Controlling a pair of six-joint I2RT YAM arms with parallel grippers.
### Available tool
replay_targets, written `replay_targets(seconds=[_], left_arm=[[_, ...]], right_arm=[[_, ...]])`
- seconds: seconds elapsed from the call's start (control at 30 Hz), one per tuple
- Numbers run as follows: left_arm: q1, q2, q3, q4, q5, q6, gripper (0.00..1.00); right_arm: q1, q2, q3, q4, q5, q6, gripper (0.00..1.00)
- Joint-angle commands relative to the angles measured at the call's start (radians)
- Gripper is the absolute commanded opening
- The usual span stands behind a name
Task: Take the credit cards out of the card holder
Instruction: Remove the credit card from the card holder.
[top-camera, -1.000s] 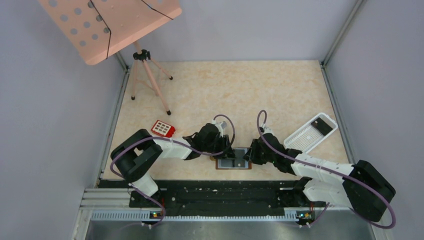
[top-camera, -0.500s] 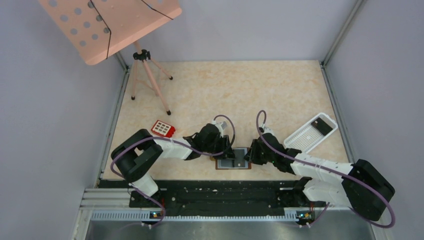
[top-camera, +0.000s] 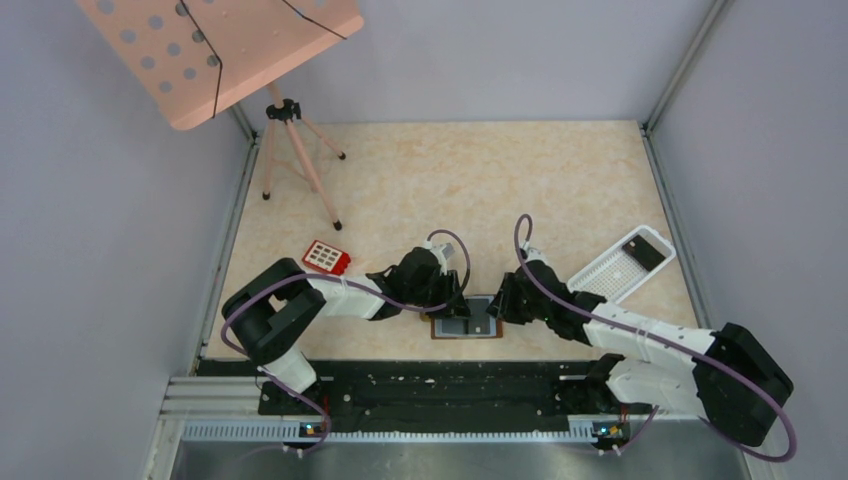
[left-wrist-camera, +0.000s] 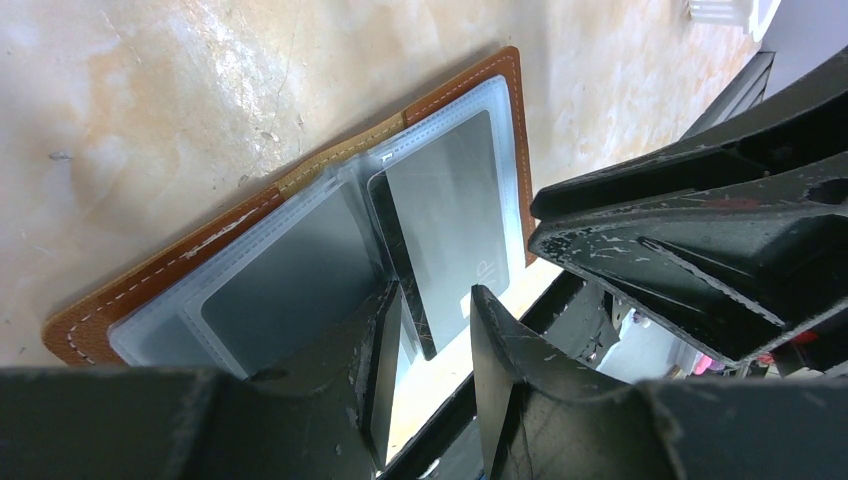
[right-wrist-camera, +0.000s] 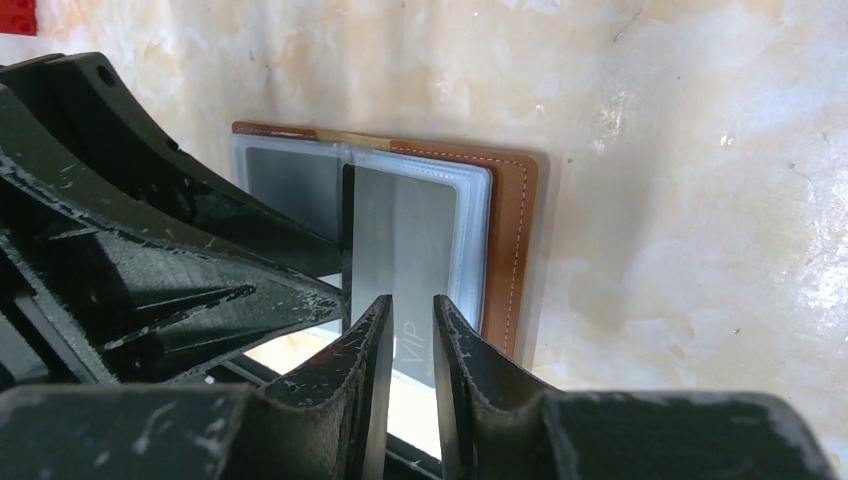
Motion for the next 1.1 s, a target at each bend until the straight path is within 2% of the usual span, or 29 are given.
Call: replay_targets(seconds=[0.0,0.33,0.67,0.9,1.07], left_arm=[[-0.007,-0.018,0.015,-0.028,-0.021,0.008,0.38],[-0.012,-0.021,0.018,-0.056,-0.052,0.015,0.38],[-0.028,-0.025,0.059,-0.177,-0.157,0.034,0.38],[-0.04,-0.016,0.082,-0.215,-0.179,0.037,0.38],[-0.049,-0.055,0.093,-0.269,-0.238,0.038,0.38]], right_arm=[[-0.004,0.035,0.021,0.051,0.002,-0.007,0.21],[-0.005,0.124,-0.006,0.093,-0.01,-0.003,0.21],[-0.004,0.115,-0.062,0.098,-0.001,0.022,0.2],[-0.004,0.109,-0.07,0.101,0.002,0.025,0.19],[-0.005,0.108,-0.076,0.103,0.004,0.025,0.19]])
